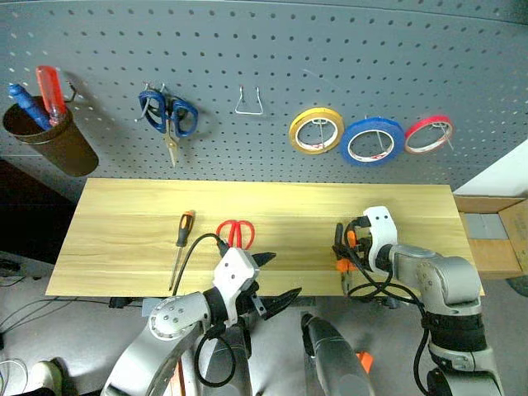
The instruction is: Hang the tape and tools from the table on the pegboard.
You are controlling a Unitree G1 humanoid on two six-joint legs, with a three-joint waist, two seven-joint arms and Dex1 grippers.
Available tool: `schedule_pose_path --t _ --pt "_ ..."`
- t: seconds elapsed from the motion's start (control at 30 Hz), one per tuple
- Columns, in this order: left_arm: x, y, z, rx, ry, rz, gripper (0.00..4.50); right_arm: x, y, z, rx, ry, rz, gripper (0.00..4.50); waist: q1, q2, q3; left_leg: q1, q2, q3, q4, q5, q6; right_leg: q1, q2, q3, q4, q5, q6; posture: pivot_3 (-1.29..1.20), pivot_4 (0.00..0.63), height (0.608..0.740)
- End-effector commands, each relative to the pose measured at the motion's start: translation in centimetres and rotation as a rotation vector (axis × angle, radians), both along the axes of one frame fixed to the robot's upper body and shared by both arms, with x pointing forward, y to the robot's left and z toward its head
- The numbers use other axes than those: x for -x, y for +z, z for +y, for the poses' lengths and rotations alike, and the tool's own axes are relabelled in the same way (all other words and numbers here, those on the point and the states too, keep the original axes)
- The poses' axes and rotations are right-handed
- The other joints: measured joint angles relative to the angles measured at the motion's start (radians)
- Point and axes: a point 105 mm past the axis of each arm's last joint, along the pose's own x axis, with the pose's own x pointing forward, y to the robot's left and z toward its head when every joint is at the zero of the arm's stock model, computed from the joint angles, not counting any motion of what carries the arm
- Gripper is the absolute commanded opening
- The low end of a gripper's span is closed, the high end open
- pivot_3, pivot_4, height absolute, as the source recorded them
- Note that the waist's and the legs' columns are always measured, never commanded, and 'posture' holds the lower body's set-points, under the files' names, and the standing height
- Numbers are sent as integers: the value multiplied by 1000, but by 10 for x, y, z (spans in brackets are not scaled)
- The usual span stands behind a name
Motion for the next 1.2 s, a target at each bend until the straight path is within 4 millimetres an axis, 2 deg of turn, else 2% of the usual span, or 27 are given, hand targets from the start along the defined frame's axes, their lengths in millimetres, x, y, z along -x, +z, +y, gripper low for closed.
schedule_pose_path --t 0.03,0.13,0.27,0.37,0.43,0.47,0.6,0.77,0.93,1.1,1.2 --pt "11 28 8 76 101 -65 4500 12 79 43 -128 154 -379 2878 -1 4 -6 0 0 0 0 0 0 0 0 0 0 0 0 83 207 740" --pt "-1 39 22 91 221 -116 4500 11 115 59 -161 179 -584 2878 11 5 -17 0 -2 -1 1 2 -3 1 0 -3 0 0 0 86 183 740" --pt "-29 54 33 137 358 -190 4500 8 159 67 -207 205 -856 2878 21 2 -47 1 -4 -5 3 7 -4 6 -1 -6 0 2 0 115 126 740" --pt "-54 66 43 164 440 -271 4500 -2 193 75 -210 163 -1041 2878 20 -1 -76 3 -4 -5 5 9 -4 7 0 -7 -1 6 -1 130 92 740" --pt "-64 71 42 183 467 -298 4500 -7 203 75 -217 144 -1108 2878 18 -2 -97 4 -4 -5 5 11 -5 9 0 -8 0 8 -3 141 72 740" --pt "-74 76 42 192 476 -324 4500 -12 215 78 -237 117 -1160 2878 19 -1 -107 5 -3 -5 4 11 -5 10 1 -8 0 8 -3 145 64 740" --pt "-105 76 30 175 450 -344 4500 -28 241 87 -291 49 -1251 2878 24 -4 -135 14 -3 -5 2 12 -6 15 1 -8 3 10 -5 149 47 740" --pt "-130 76 21 147 425 -366 4500 -44 251 103 -319 40 -1289 2878 35 -5 -154 21 -3 -3 0 13 -7 20 1 -7 3 10 -6 144 63 740" --pt "-135 76 23 142 439 -379 4500 -54 248 114 -340 39 -1291 2878 41 -5 -155 21 -3 -3 0 13 -6 20 1 -7 5 10 -6 150 84 740" --pt "-143 78 40 108 516 -380 4500 -66 237 127 -368 38 -1251 2878 43 -4 -154 21 -2 -3 0 13 -6 20 1 -7 6 10 -6 180 127 740" --pt "-144 80 41 105 526 -385 4500 -71 231 130 -374 35 -1234 2878 45 -4 -153 21 -2 -3 0 13 -6 20 2 -7 7 10 -6 198 145 740"
